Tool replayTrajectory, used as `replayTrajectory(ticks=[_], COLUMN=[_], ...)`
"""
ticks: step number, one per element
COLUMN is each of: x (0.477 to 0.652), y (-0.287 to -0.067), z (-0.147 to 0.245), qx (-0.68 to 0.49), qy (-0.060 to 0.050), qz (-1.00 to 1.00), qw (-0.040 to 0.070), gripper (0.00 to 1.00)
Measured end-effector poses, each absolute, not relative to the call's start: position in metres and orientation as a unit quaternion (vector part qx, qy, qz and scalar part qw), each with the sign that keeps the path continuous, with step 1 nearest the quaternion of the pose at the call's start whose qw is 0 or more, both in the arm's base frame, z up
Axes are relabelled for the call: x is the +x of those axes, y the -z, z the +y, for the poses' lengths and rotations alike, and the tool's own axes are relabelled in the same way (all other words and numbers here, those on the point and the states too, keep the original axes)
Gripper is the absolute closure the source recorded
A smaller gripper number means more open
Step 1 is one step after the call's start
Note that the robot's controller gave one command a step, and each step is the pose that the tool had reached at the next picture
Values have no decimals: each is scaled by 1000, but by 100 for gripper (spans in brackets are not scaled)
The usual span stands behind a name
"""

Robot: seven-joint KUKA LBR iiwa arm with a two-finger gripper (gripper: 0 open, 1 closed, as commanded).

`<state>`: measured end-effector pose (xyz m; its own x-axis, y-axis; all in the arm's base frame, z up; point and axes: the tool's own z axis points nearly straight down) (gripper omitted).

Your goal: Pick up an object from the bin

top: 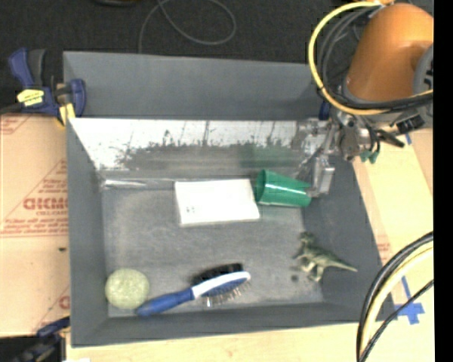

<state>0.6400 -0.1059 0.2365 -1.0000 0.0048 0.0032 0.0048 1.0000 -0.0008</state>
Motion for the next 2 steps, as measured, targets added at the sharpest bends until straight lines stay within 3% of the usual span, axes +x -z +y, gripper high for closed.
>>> replayTrajectory(ticks=[1, 2], x=[641, 641], y=[-242, -187], z=[-106, -116], qx=[-1, -72], qy=[-1, 0], qz=[-1000, -997], qw=[-3, -6], gripper=[0, 0])
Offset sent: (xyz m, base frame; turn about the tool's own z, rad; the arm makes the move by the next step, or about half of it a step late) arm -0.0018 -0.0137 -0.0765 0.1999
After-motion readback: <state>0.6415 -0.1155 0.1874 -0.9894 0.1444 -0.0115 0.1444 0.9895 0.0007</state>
